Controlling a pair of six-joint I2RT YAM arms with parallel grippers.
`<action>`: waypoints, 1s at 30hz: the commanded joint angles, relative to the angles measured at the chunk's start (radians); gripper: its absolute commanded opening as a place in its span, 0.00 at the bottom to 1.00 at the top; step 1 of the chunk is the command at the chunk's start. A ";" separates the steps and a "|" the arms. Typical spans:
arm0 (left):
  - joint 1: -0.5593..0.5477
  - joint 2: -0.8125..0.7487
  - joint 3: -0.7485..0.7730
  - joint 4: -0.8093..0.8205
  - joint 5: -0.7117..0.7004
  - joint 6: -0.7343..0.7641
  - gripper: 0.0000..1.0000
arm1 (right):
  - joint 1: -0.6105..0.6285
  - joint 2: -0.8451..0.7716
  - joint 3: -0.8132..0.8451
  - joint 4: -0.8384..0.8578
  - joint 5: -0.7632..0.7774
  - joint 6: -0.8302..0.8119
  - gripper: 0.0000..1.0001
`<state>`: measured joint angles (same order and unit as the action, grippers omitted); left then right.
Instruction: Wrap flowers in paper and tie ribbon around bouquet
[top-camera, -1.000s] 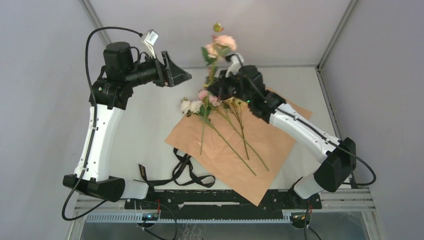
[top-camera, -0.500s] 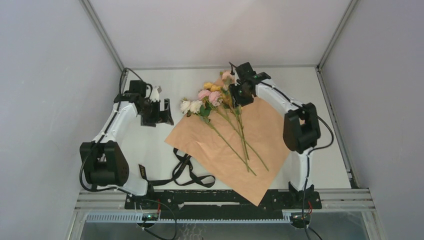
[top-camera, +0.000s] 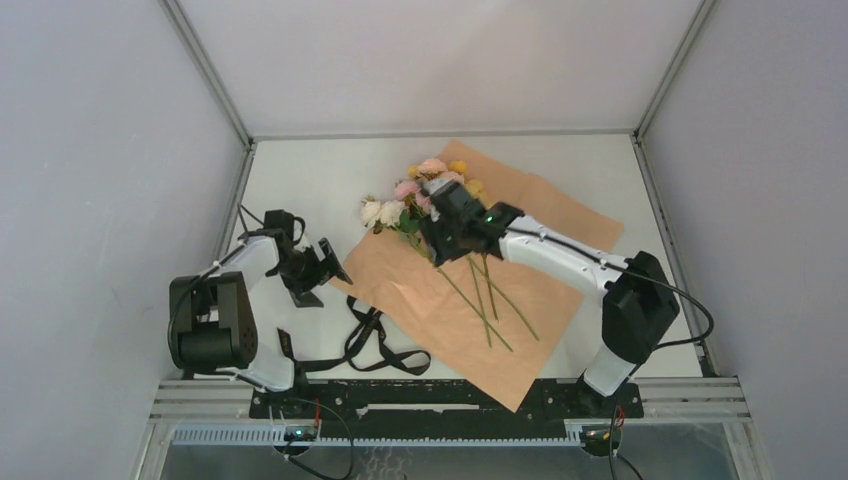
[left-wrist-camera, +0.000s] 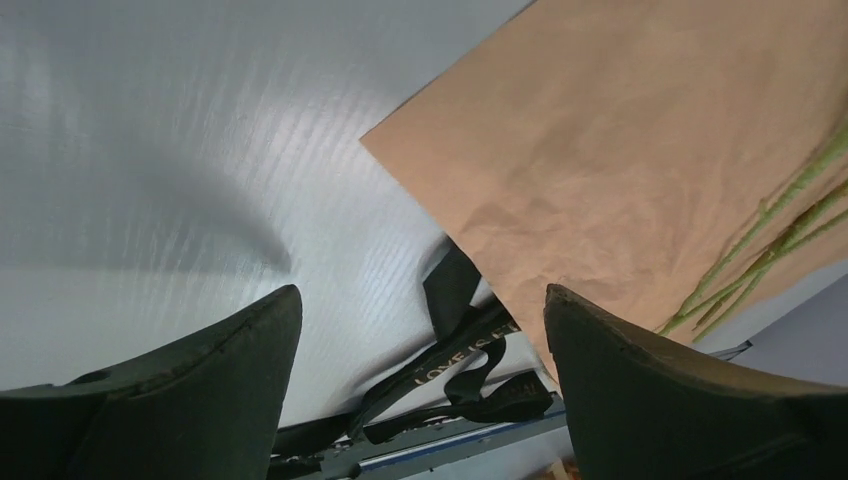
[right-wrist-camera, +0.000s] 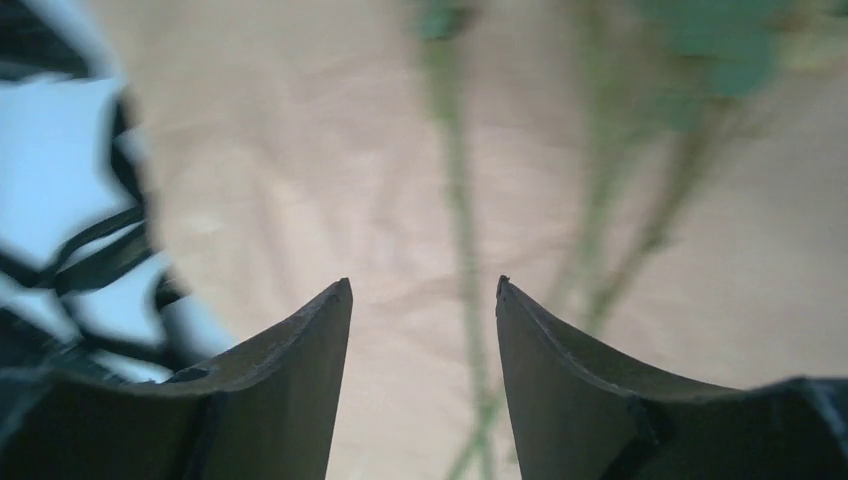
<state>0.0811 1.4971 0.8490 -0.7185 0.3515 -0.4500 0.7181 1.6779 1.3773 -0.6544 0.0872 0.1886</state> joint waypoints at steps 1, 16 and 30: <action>-0.025 0.025 -0.050 0.113 0.016 -0.113 0.94 | 0.104 0.029 -0.043 0.150 -0.091 0.146 0.61; -0.118 0.187 0.027 0.310 0.128 -0.166 0.92 | 0.107 0.439 0.114 0.410 -0.163 0.412 0.48; 0.024 0.301 0.327 0.431 0.019 -0.144 0.87 | 0.014 0.740 0.837 0.236 -0.331 0.318 0.45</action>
<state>0.1043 1.7626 1.0790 -0.3405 0.3428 -0.6029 0.7525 2.4695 2.0541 -0.3645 -0.1509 0.5915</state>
